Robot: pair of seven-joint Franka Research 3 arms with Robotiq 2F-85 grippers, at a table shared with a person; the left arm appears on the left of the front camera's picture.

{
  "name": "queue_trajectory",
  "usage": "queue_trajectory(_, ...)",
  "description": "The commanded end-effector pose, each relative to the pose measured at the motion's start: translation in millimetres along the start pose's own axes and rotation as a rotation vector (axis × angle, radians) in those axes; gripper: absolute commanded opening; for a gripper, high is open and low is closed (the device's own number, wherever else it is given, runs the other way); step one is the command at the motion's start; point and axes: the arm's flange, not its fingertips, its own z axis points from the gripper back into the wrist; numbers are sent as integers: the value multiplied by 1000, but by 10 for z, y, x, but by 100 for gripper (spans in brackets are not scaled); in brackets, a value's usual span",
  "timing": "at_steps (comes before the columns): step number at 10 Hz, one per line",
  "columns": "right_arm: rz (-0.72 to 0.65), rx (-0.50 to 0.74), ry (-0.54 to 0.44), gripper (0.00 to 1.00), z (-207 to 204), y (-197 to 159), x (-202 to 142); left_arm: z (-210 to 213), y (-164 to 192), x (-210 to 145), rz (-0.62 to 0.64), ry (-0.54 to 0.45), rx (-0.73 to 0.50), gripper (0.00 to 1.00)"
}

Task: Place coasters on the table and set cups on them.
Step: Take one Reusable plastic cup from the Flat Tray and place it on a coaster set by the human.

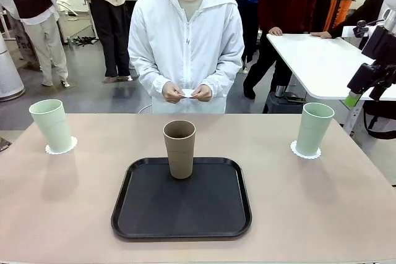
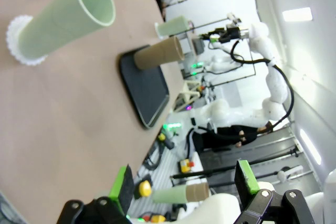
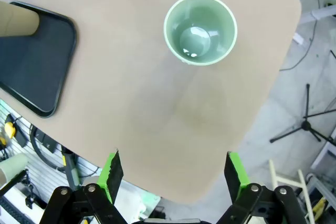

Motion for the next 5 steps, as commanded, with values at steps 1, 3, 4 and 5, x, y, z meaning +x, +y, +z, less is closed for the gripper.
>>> queue_trajectory(1,16,-14,3,100,-11,3,-16,10,-22,-2,5,-1,8,100)
queue_trajectory(3,16,-14,3,100,-11,3,-16,10,-22,-2,5,-1,8,100)
queue_trajectory(4,16,-14,3,100,-11,3,-16,10,-22,-2,5,-1,8,100)
queue_trajectory(5,16,-14,3,100,-11,3,-16,10,-22,-2,5,-1,8,100)
